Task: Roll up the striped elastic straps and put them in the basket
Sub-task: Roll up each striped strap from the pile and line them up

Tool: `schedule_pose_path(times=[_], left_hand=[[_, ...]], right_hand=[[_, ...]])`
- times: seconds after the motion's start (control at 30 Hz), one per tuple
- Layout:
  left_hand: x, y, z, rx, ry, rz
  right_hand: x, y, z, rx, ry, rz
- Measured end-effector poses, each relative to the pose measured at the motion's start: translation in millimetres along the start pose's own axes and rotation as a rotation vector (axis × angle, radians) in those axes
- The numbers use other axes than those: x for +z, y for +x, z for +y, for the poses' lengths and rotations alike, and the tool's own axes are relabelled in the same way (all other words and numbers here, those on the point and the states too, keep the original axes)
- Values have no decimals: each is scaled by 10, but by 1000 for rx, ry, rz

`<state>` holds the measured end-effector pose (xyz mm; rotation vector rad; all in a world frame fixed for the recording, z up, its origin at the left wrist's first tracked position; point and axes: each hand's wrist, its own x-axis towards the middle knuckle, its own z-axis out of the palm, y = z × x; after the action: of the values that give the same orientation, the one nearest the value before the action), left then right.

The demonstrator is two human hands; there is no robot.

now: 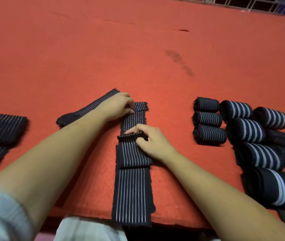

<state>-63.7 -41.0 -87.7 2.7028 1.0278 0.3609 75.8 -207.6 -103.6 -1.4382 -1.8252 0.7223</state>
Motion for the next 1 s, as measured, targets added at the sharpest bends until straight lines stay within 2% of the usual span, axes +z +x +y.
schedule_pose_path(times=[0.13, 0.27, 0.37, 0.5, 0.6, 0.73, 1.0], left_hand=[[-44, 35, 45, -78, 27, 42], [-308, 12, 158, -351, -215, 349], [-613, -37, 257, -355, -359, 426], [-916, -213, 459, -270, -606, 380], [-1069, -348, 682, -208, -763, 335], [-1196, -529, 971, -168, -837, 255], [-1472, -864, 1415, -76, -1041, 153]], right_hand=[[1, -15, -13, 32, 24, 7], [5, -4, -35, 57, 25, 9], [-38, 20, -62, 113, 48, -17], [-249, 46, -222, 123, 62, 47], [-528, 27, -498, 75, 207, 171], [-875, -53, -863, 42, 410, 332], [-1149, -238, -1274, 27, 328, 482]])
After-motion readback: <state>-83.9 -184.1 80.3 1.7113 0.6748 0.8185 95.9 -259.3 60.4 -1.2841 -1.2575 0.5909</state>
